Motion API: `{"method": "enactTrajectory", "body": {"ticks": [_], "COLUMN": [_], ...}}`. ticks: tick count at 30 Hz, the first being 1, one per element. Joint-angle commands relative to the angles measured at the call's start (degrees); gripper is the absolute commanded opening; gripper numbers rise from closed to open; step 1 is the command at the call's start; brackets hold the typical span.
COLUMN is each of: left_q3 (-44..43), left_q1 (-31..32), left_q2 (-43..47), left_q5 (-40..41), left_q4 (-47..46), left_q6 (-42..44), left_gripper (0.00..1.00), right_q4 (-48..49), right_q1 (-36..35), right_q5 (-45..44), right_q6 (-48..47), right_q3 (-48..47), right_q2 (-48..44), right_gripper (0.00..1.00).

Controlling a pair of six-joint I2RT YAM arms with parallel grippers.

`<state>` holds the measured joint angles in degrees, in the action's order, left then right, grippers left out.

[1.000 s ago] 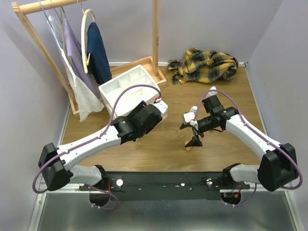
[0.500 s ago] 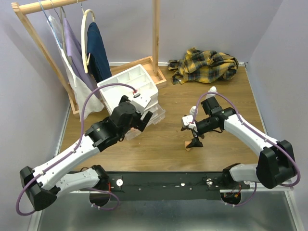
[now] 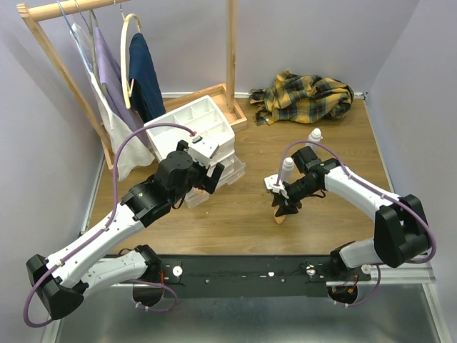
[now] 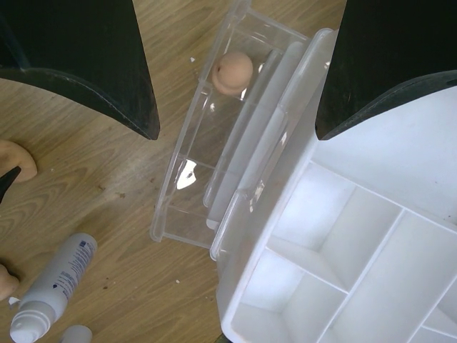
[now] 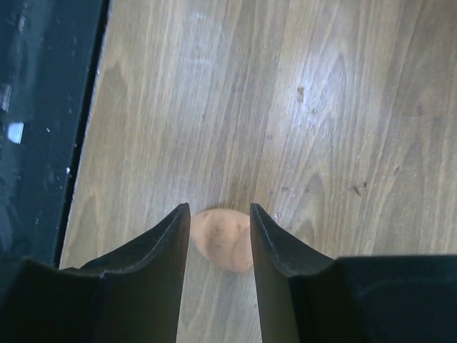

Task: Organize the makeup
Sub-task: Pick up the makeup tool from the center of the board.

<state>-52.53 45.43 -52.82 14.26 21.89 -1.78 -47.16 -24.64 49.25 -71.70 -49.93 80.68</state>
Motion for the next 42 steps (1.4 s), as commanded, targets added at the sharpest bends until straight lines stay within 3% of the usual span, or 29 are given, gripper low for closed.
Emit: {"method": "enactTrajectory", "body": {"ticks": [1, 13, 16, 17, 19, 25, 36, 42], "left_q3": [0.6, 0.7, 0.7, 0.8, 0.8, 1.0, 1.6, 1.8], "left_q1": [-0.3, -0.4, -0.4, -0.4, -0.3, -0.7, -5.3, -5.6], "left_q2": [0.1, 0.4, 0.5, 0.4, 0.4, 0.5, -2.9, -5.9], "left_q5": [-1.7, -1.9, -2.1, -2.1, -2.9, -6.4, -29.4, -37.0], "left_q4": [-1.7, -1.9, -1.9, -1.8, -1.9, -2.7, -7.5, -9.8], "left_q6": [-0.6, -0.6, -0.6, -0.5, -0.5, -0.5, -5.3, -7.3], "left_gripper": [0.99, 0.99, 0.99, 0.99, 0.99, 0.99, 0.99, 0.99], "right_q4": [1.0, 7.7, 7.3, 6.8, 6.1, 2.7, 3.2, 5.1], "right_q1": [-1.2, -4.2, -5.1, -5.2, -5.7, -5.8, -5.7, -5.6], "right_q5": [-7.1, -17.5, -18.4, -18.4, -17.8, -9.2, 5.5, 11.0], "right_q6": [2.1, 8.2, 8.9, 8.9, 9.5, 9.4, 13.2, 16.0], "right_q3": [1.1, 3.2, 2.7, 2.0, 1.2, -2.1, -5.2, -4.9], "right_q2": [1.7, 6.1, 7.4, 7.6, 8.0, 5.5, -1.0, -3.8], "right_gripper": [0.46, 0.46, 0.35, 0.18, 0.00, 0.00, 0.01, 0.01]}}
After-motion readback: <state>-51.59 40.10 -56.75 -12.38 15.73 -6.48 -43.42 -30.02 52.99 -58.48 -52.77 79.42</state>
